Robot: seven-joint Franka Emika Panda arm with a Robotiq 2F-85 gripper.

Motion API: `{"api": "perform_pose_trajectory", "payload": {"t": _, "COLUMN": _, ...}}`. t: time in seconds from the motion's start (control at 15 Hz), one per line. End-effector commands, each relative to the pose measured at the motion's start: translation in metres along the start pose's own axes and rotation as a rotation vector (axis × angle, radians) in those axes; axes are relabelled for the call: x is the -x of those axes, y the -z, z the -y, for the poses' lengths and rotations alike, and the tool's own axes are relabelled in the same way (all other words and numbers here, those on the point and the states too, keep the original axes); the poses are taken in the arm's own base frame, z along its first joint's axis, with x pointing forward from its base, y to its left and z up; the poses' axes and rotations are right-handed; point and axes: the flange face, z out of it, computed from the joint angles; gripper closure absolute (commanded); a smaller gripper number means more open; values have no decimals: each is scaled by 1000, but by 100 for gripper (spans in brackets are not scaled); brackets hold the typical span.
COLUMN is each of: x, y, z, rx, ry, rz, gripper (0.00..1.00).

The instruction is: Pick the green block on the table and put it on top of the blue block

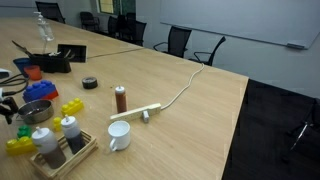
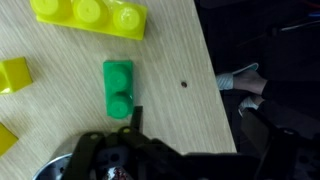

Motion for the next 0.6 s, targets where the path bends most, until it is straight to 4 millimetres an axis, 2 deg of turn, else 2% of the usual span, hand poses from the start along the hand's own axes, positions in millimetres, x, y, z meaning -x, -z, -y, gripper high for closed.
{"api": "perform_pose_trajectory", "payload": {"t": 0.0, "x": 0, "y": 0, "z": 0, "rx": 0, "ry": 0, "rz": 0, "gripper": 0}}
{"api": "perform_pose_trajectory", "payload": {"t": 0.27, "x": 0, "y": -5, "z": -13, "rx": -2, "ry": 7, "rz": -12, "gripper": 0}}
{"api": "perform_pose_trajectory", "payload": {"t": 0.53, "x": 0, "y": -19, "z": -32, "rx": -46, "ry": 26, "rz": -34, "gripper": 0}}
